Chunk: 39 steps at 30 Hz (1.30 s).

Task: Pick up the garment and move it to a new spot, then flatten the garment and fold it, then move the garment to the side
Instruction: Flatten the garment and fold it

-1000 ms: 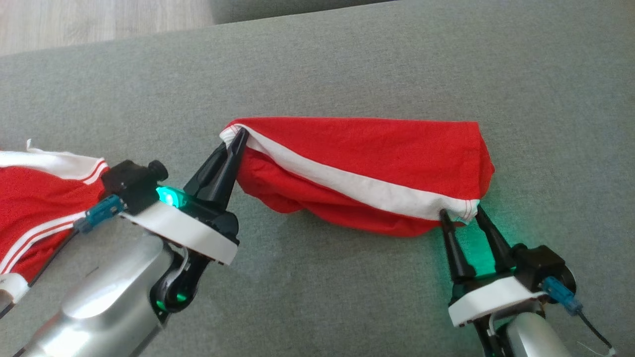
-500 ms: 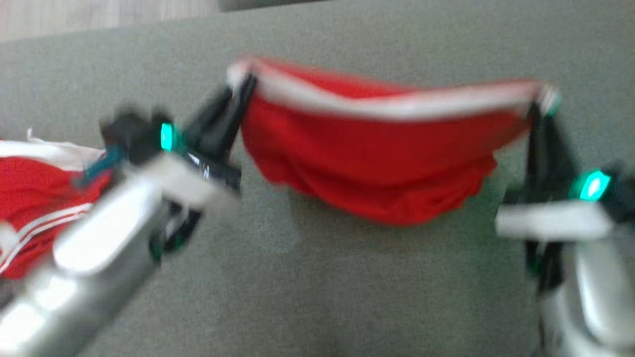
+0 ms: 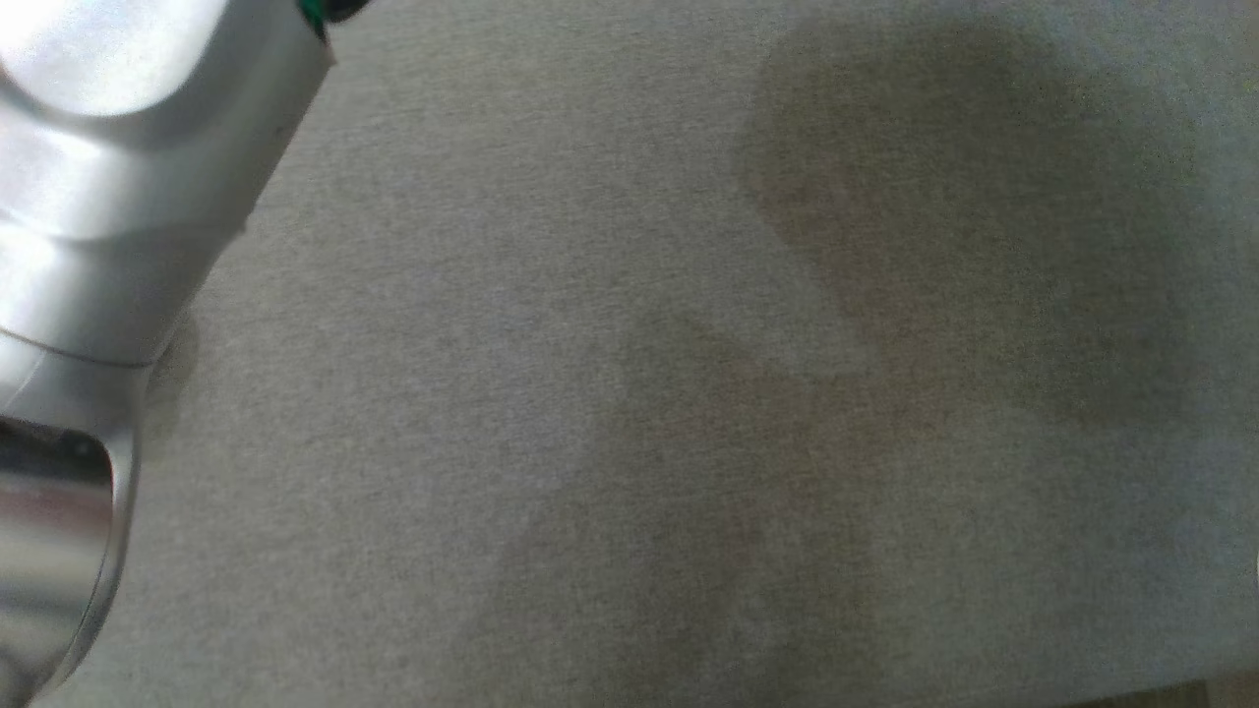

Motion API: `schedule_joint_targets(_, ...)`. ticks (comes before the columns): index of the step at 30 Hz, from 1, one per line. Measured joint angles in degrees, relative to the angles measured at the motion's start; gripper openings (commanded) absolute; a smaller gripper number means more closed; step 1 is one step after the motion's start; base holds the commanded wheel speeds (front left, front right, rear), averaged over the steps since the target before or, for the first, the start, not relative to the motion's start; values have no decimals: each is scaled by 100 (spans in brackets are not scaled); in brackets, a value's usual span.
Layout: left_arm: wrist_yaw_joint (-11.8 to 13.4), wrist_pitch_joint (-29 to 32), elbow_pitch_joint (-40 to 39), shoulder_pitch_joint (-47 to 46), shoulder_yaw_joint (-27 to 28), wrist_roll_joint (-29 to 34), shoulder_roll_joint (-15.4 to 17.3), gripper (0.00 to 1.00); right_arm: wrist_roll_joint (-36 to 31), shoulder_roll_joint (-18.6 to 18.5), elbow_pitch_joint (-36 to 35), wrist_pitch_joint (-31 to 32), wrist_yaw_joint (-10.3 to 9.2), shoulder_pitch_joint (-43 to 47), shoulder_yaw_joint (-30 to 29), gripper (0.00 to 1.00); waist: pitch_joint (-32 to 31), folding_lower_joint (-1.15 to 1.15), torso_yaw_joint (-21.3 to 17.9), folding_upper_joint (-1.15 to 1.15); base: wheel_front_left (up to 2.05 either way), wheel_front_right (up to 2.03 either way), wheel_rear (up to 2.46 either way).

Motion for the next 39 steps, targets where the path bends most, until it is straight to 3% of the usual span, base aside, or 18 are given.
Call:
schedule_joint_targets(4, -5, -19, -421, 443, 318, 427, -19, 0, -1, 47, -127, -1, 0, 339, 29, 0, 51, -1, -108, 0, 0, 0, 0)
schedule_joint_targets(11, -49, -14, -704, 3013, -4, 647, 246, 0, 26, 590, -299, 0, 0, 2485, 109, 0, -64, -2, -121, 0, 0, 0, 0)
schedule_joint_targets(15, -49, -10, -913, 4138, -91, 753, 323, 0, 120, 724, -413, 1, 0, 3533, 74, 0, -232, -2, -141, 0, 0, 0, 0)
schedule_joint_targets(22, -49, -10, -1251, 5783, -169, 942, 333, 0, 276, 734, -861, 11, 0, 5209, 42, 0, -690, -3, -243, 0, 0, 0, 0)
schedule_joint_targets(29, -46, -10, -1640, 7074, -181, 1106, 447, 0, 458, 740, -1887, 579, 0, 6924, -148, 0, -1099, -5, -345, 1, 0, 0, 0)
schedule_joint_targets(35, -38, -10, -1913, 7065, 19, 1113, 249, 0, 658, 714, -2285, 1012, 0, 6761, -253, 0, -980, -3, -241, 0, 0, 0, 0)
schedule_joint_targets(39, -40, -8, -1584, 6329, 43, 1150, -105, 0, 606, 96, -1527, 1316, 0, 5725, 4, 0, -783, -1, -104, 0, 0, 0, 0)
